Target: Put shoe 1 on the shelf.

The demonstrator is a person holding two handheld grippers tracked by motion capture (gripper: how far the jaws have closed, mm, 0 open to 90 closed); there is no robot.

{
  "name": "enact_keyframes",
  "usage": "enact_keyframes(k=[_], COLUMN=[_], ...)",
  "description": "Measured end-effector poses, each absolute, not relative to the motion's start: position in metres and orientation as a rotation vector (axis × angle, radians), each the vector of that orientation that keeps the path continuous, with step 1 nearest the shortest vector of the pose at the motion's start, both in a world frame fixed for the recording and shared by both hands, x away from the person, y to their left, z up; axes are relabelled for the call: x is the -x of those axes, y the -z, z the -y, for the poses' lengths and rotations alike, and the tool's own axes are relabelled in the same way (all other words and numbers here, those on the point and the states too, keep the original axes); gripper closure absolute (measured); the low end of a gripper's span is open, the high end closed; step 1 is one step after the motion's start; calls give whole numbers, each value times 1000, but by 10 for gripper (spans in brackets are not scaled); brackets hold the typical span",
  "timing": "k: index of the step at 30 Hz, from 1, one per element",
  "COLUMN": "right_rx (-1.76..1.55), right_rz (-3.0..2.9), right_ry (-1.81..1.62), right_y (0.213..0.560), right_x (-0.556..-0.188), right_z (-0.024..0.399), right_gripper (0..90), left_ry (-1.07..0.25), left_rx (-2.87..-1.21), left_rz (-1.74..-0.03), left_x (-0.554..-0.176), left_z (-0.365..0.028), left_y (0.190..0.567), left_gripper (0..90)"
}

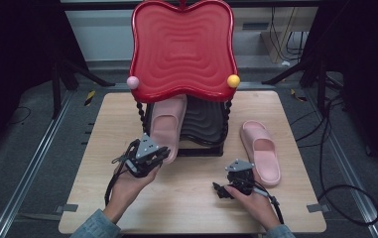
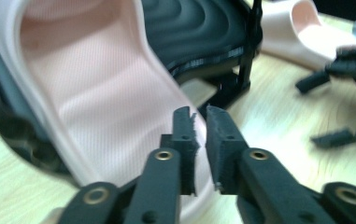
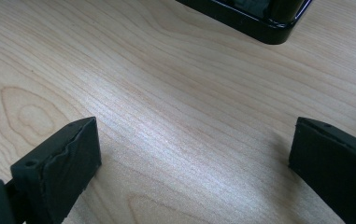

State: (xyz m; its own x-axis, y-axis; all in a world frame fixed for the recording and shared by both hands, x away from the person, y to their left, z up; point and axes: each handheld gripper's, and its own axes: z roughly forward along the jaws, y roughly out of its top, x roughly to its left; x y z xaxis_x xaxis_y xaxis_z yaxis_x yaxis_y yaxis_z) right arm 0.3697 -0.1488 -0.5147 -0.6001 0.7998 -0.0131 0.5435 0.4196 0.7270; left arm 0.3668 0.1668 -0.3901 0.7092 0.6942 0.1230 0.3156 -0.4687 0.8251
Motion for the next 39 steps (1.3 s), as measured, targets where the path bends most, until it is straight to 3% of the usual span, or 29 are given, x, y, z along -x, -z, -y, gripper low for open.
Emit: enact_keyframes(k=[3,17,39], right_rx=[-1153,-1154,-1155], right_rz=[-2321,-2319,-2322], right_ry=[-992,-994,-993], right_y=[515,515,515], right_x=[-370,-370,-369], right_z=[149,149,149], right_gripper=[25,25,25], left_ry=[-552,-494,-509], left_rx=[-2093,-2219,-2255], left_rz=[-757,-689,-719], left_x=[-361,-334,-359], left_z=[-173,-172,-172], left_y=[391,420,428], left_gripper=[895,899,899])
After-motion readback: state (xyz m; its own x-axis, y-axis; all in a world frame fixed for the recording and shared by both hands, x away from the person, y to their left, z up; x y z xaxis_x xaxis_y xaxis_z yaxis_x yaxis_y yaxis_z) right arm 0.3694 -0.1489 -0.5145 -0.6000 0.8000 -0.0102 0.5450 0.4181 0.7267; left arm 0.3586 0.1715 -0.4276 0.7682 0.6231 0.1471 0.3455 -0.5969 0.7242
